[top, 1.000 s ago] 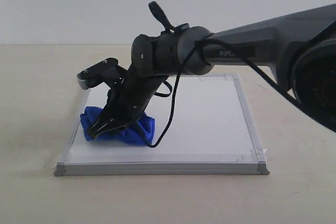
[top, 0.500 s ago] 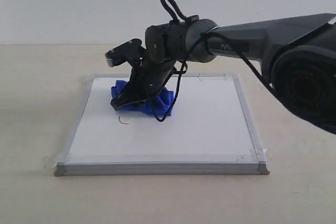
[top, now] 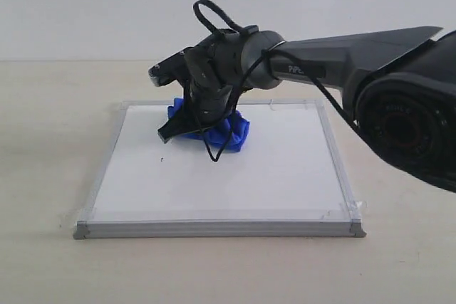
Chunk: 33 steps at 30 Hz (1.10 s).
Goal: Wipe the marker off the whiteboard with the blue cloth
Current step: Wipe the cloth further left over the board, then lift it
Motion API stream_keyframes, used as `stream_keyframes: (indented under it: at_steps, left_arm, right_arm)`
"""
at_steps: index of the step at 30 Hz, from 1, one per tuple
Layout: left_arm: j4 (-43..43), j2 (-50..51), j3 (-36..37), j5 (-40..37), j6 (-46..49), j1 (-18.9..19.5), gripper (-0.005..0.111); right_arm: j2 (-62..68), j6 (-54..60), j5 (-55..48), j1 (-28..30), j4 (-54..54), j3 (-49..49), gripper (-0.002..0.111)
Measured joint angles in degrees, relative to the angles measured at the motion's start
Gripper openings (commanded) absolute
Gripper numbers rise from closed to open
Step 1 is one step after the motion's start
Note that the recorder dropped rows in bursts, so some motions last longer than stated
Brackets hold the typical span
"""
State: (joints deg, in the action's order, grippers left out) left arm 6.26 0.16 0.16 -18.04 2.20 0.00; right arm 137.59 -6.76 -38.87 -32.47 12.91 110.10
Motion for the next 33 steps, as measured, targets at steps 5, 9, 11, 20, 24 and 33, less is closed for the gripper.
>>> stream_keyframes:
  at_steps: [5,9,11,20,24,33]
  left_arm:
    - [0.0,0.0,0.0,0.0,0.0,0.0,0.004]
    - [0.0,0.0,0.0,0.0,0.0,0.0,0.004]
    - [0.0,0.0,0.0,0.0,0.0,0.0,0.004]
    - [0.0,0.0,0.0,0.0,0.0,0.0,0.004]
    - [0.0,0.0,0.0,0.0,0.0,0.0,0.004]
    - [0.0,0.0,0.0,0.0,0.0,0.0,0.004]
  right_arm:
    - [-0.37,16.42,-3.6,-4.04,-15.29,0.45,0.0]
    - [-0.47,21.95,-6.17,-10.42,-17.28,1.63,0.0]
    - [-0.47,14.15,-6.17,-10.97,-7.31,1.86,0.0]
    - [0.94,-1.38,-9.83,-4.53,12.25,1.86,0.0]
    - [0.38,12.14,-9.73,-7.07,0.47,2.36,0.0]
    - [0.14,23.18,-6.59,-11.07,-6.91,2.58,0.0]
